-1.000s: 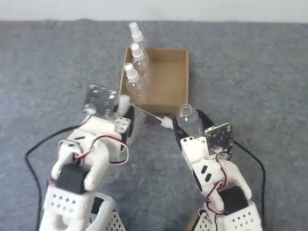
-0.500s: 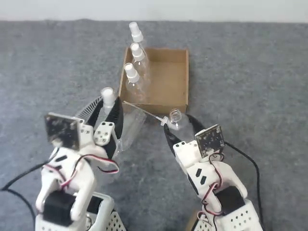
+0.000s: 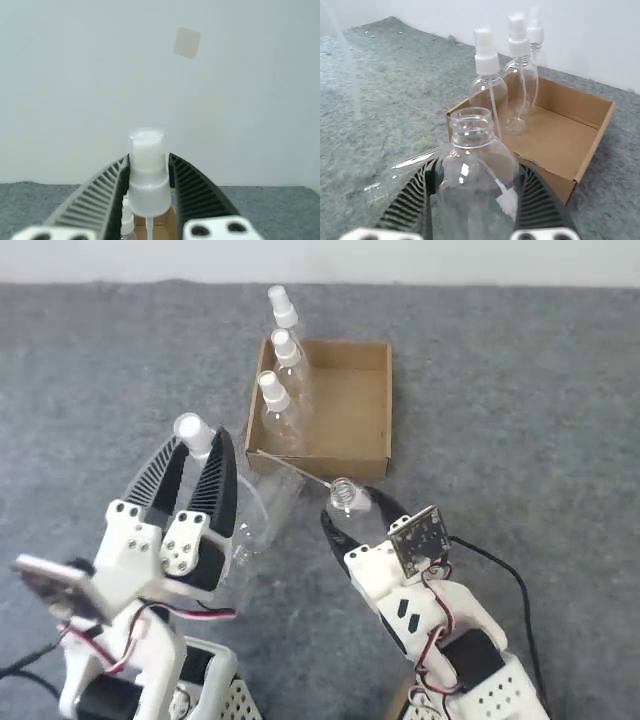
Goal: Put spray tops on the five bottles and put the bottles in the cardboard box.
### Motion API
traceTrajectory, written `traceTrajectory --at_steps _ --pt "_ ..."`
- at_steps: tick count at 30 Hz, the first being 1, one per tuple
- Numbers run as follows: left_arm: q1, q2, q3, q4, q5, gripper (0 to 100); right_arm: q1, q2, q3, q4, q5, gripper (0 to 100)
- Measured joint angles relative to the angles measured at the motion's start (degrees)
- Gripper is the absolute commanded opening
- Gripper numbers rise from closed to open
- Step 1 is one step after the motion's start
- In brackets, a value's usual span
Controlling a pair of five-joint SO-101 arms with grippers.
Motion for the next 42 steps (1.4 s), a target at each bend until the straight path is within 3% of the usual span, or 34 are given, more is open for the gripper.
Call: traceTrajectory --at_steps 28,34,42 --pt "0.1 -3.5 0.0 -3.3 6.6 1 -8.9 0.0 3.8 -7.4 5.6 1.9" --pt "4.5 -3.5 0.0 -3.3 6.6 1 -9.5 0.0 3.8 -7.4 5.6 1.9" --pt "5.1 -3.5 0.0 -3.3 6.6 1 -9.9 0.0 3.8 -7.4 5.6 1.9"
